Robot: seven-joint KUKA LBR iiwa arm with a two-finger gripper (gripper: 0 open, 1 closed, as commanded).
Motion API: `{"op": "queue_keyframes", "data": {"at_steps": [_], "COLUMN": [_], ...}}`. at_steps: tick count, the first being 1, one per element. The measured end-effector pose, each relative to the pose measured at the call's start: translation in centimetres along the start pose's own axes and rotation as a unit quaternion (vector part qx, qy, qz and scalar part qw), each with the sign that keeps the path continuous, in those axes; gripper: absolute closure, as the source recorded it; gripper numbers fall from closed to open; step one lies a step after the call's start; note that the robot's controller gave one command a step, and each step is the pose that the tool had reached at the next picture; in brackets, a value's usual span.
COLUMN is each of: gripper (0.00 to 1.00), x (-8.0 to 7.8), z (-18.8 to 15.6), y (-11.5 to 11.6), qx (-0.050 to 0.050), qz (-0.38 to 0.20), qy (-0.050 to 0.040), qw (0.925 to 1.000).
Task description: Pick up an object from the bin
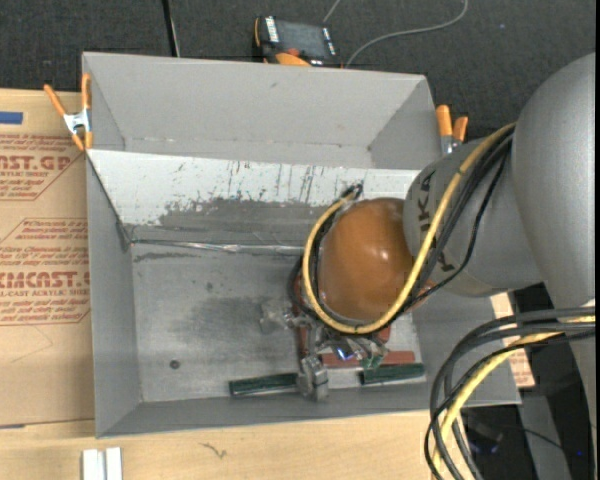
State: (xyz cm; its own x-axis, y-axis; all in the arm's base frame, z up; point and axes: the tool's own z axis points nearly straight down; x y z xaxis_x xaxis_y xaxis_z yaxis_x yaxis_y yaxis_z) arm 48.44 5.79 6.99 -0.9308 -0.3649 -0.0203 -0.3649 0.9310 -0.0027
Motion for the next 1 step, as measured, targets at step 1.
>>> {"op": "queue_keyframes", "data": {"at_steps": [1], "gripper": [1.0], "x": [0.4], "z": [-0.1], "y": [0.19], "qx": [-0.002], "qz": [0.0], "qy": [0.0086], "qw": [1.0]}}
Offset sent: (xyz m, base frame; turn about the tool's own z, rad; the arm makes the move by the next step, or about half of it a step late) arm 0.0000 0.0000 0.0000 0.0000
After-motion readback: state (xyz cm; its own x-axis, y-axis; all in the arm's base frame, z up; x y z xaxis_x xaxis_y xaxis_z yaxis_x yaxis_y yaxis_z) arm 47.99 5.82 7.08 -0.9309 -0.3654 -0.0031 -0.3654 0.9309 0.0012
